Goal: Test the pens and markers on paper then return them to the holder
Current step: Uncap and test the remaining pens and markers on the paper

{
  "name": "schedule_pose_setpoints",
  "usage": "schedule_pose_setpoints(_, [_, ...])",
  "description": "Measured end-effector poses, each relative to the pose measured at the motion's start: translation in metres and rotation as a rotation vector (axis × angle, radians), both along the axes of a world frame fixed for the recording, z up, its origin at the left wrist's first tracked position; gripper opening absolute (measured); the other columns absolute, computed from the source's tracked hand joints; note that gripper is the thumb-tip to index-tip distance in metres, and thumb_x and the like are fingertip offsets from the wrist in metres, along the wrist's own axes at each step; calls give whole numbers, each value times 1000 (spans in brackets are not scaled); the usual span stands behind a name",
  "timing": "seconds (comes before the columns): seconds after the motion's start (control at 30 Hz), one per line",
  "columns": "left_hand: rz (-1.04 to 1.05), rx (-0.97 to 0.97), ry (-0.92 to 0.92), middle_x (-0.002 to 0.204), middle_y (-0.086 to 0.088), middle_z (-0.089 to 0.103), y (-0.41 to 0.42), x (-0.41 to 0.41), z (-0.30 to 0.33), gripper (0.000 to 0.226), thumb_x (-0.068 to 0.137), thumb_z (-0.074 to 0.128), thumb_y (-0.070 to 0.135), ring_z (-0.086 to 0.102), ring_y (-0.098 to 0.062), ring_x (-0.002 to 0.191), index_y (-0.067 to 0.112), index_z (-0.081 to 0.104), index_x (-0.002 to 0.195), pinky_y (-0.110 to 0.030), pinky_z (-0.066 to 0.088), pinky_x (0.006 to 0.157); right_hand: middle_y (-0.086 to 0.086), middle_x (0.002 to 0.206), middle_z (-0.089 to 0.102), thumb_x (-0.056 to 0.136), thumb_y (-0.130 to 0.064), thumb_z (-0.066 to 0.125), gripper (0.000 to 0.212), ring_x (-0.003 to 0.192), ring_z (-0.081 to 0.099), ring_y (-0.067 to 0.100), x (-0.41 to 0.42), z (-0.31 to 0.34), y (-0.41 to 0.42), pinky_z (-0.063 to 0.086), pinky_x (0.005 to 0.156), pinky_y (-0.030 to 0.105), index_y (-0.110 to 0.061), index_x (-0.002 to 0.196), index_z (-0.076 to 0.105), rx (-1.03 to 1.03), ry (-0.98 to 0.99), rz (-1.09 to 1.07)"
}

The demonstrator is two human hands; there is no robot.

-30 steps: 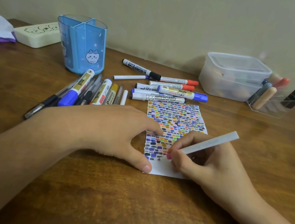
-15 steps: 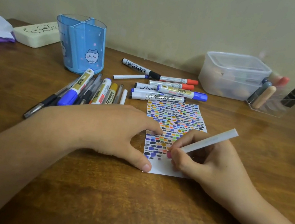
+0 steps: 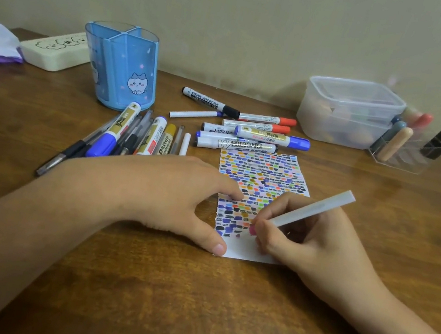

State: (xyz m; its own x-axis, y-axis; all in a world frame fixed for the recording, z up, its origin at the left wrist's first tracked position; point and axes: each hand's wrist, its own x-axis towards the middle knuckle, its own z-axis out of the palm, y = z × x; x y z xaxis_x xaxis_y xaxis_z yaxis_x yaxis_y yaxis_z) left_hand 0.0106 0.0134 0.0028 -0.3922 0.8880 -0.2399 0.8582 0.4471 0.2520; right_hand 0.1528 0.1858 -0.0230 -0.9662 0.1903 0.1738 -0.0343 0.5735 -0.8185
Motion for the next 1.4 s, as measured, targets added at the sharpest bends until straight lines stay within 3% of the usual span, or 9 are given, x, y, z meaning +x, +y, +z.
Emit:
schedule_pose_setpoints(0.13, [-1,-3,6,150,26,36,0,-1,0,82,76,64,72,37,3,128,51,28,147,-20,32,94,-3,77,75,87,-17,73,13,70,68,17,2,-1,-1,55,65,41,-24,77,75,-4,5,29])
schedule_pose_setpoints(0.27, [0,-6,3,150,27,35,0,0,0,82,77,64,71,36,9,118,50,29,148,-18,30,90,-3,73,73,86,-21,73,11,68,67,16,0,-1,1,56,66,45,-23,75,73,-1,3,-2])
schedule_pose_setpoints(0.53, [3,0,-5,151,26,34,1,0,0,83,76,64,71,38,3,129,50,29,148,-19,32,95,-4,72,73,83,-17,71,10,67,66,13,0,1,-1,55,64,38,-21,74,73,-4,-7,0])
schedule_pose_setpoints(0.7, [-2,5,5,151,25,35,0,-1,-1,83,76,64,72,37,1,133,49,29,148,-21,33,97,0,76,75,86,-14,73,12,70,68,21,2,-1,-3,55,68,44,-21,76,75,-23,13,19])
schedule_pose_setpoints(0.83, [-8,4,1,151,23,35,0,-1,-1,84,76,64,72,38,0,131,49,29,148,-21,33,97,-3,71,73,82,-12,70,12,66,67,16,1,-1,0,55,64,37,-19,73,73,-21,6,-9])
schedule_pose_setpoints(1.0, [-12,6,5,153,22,34,0,-1,-1,85,75,65,72,38,-2,134,48,29,149,-25,35,108,-1,76,74,85,-13,73,12,69,68,19,1,-1,-2,55,66,41,-20,75,75,-16,11,13])
schedule_pose_setpoints(1.17, [-11,-1,5,153,23,34,1,0,1,84,77,65,71,38,-1,133,47,29,149,-22,34,100,0,75,74,85,-12,72,14,69,67,19,2,-1,-1,55,65,42,-20,75,74,-23,12,6])
schedule_pose_setpoints(1.27, [-13,5,16,153,23,34,0,0,1,83,77,64,71,37,-1,135,48,29,149,-23,34,103,0,77,75,84,-14,73,10,71,68,21,2,0,-4,54,68,45,-19,76,75,-11,17,8])
schedule_pose_setpoints(1.4, [-11,-3,8,153,24,34,1,1,1,83,77,64,71,36,0,134,48,29,149,-23,33,102,-3,75,74,82,-14,70,11,70,68,15,2,0,-2,56,66,38,-20,74,73,2,6,-14])
